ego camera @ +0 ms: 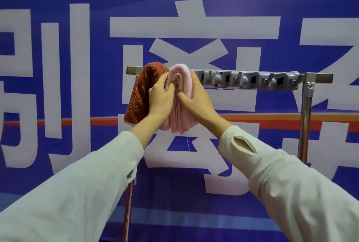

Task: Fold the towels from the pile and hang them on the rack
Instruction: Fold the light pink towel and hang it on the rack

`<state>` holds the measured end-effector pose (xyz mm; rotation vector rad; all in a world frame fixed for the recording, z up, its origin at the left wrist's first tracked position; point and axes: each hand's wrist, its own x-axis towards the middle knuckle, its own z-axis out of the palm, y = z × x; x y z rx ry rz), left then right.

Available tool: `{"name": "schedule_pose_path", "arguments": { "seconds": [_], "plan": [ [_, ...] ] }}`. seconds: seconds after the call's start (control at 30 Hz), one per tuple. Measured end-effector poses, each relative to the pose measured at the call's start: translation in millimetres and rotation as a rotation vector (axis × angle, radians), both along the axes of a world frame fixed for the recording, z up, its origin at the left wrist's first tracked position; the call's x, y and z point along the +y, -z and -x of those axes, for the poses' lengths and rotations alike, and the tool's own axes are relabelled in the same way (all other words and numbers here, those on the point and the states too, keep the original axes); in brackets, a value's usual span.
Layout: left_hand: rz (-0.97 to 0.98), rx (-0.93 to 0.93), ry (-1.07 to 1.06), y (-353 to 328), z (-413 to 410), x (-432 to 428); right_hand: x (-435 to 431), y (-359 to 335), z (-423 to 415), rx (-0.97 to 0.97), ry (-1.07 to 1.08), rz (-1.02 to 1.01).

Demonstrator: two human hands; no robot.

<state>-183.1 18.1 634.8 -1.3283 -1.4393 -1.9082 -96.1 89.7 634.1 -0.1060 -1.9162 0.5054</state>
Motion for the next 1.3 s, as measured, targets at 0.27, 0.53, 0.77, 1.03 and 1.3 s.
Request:
{"name": "schedule_pose_path", "arguments": {
  "seconds": [0.27, 0.53, 0.77, 1.03, 1.3],
  "plan": [
    [0.037, 0.015, 0.073, -3.1, -3.0, 1.0, 2.6, -3.8, 10.5, -0.045, 0.12, -0.001],
    [0.065, 0.04, 0.115, -6.9, -3.5, -1.3, 5.7, -7.2, -6.6, -0.098, -0.065, 0.023],
    [0.085, 0.02, 0.05, -13.6, -0.9, -3.1, 1.3, -21.7, -3.7, -0.103, -0.021, 0.056],
    [0.006, 0.028, -0.065, -26.3, -3.3, 1.7, -7.4, -34.5, -2.1, -0.044, 0.09, 0.12],
    [0.062, -0.314, 0.379, -38.8, -14.4, -7.2, -8.2, -44.4, -12.1, 0.17, -0.081, 0.354]
  ]
}}
